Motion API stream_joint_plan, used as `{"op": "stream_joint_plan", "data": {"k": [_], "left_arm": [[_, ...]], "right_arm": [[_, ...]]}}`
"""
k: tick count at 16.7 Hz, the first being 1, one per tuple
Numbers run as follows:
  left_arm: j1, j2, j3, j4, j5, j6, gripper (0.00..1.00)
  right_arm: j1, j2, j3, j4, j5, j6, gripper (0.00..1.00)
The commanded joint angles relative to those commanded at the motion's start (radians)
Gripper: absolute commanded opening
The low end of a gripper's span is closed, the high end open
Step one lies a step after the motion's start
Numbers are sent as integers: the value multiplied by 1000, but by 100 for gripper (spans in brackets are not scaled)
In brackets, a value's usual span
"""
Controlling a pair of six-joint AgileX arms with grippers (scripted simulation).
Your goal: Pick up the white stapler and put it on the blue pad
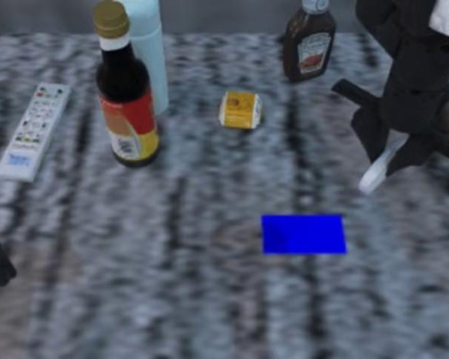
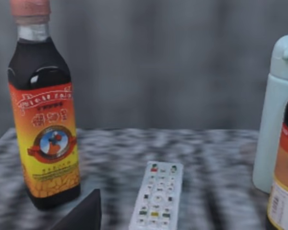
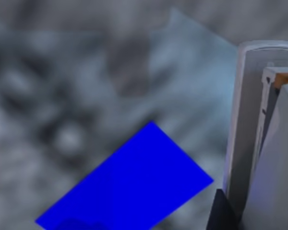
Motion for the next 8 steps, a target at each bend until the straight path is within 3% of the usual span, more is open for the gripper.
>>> {"op": "stream_joint_plan", "data": {"k": [8], "left_arm": [[0, 0, 0, 0, 0, 0, 100]], "right_arm": [[160, 71, 119, -73, -2, 763, 0]]}}
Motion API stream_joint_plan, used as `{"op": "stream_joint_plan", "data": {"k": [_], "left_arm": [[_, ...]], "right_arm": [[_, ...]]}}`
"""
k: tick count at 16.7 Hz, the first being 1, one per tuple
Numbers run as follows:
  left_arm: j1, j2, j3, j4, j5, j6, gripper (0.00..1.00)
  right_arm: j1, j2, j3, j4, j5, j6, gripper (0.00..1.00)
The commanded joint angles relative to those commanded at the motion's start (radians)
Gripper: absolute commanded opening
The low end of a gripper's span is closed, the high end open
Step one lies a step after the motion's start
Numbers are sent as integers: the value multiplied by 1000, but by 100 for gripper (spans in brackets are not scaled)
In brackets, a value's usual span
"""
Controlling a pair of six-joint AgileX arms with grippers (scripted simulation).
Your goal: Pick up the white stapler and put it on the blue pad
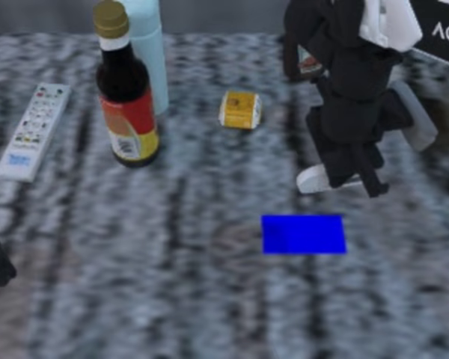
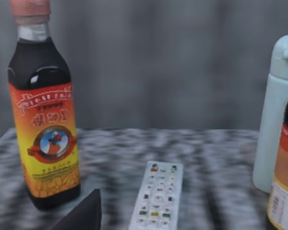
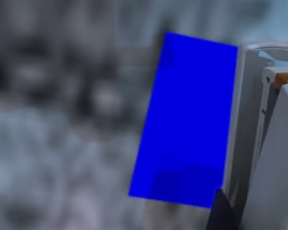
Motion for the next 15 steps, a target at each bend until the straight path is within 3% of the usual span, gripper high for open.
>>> {"op": "stream_joint_plan", "data": {"k": [5, 15], "left_arm": [[0, 0, 0, 0, 0, 0, 100], [0, 0, 0, 0, 0, 0, 100]], "right_arm": [[63, 2, 40, -11, 1, 247, 0], [65, 14, -21, 64, 2, 270, 0]]}}
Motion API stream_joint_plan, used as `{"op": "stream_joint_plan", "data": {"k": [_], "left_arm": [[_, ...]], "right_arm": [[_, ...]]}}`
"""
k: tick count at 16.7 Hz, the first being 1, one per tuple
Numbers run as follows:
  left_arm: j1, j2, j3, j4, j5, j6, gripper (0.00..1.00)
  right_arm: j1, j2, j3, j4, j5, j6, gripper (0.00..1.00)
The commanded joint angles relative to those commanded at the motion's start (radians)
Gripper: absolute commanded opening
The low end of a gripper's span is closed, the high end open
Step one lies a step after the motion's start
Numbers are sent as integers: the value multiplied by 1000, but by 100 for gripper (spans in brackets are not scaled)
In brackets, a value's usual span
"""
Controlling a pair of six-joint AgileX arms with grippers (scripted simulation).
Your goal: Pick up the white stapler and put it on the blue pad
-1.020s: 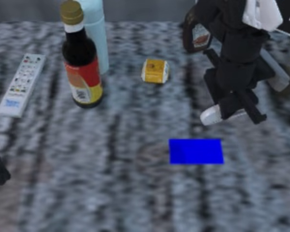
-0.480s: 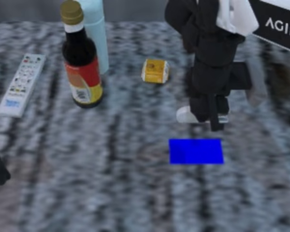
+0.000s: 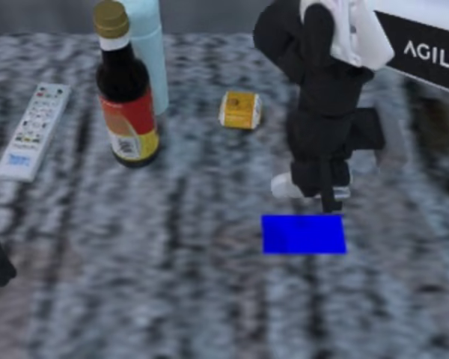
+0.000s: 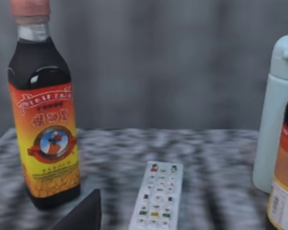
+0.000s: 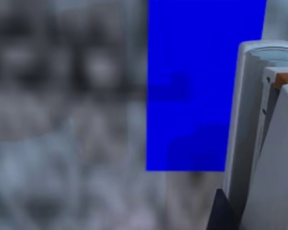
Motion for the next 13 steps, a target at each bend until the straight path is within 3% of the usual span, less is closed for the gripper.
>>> {"op": "stream_joint_plan", "data": {"k": [6, 11, 13], "left_arm": [[0, 0, 0, 0, 0, 0, 100], [0, 0, 0, 0, 0, 0, 100], [0, 0, 0, 0, 0, 0, 100]], "right_arm": [[5, 55, -192, 257, 0, 3, 0], [6, 63, -218, 284, 0, 4, 0], [6, 63, -218, 284, 0, 4, 15]]}}
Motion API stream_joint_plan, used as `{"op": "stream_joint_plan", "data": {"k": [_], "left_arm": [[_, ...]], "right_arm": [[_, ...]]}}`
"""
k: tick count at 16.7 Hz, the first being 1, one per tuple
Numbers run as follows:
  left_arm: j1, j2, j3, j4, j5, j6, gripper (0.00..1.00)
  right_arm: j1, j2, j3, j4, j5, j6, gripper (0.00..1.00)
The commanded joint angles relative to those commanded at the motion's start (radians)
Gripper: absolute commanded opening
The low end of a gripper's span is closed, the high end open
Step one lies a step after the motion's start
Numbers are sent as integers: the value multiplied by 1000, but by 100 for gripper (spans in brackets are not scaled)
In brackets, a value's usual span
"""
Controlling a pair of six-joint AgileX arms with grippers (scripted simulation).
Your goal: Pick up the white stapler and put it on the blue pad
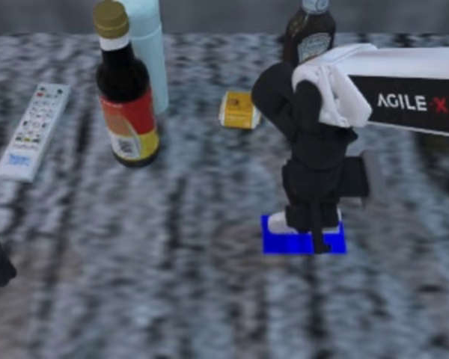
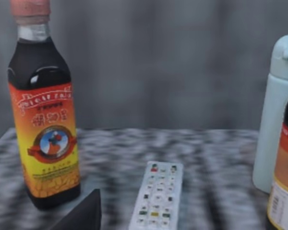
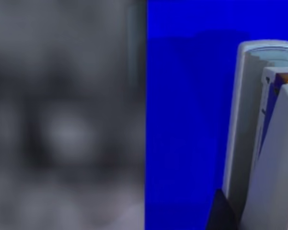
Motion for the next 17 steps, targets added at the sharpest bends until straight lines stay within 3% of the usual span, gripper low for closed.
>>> {"op": "stream_joint_plan", "data": {"k": [11, 17], "left_arm": [[0, 0, 0, 0, 0, 0, 100], [0, 0, 0, 0, 0, 0, 100]], "right_arm": [[0, 0, 0, 0, 0, 0, 98], [0, 0, 0, 0, 0, 0, 100]]}}
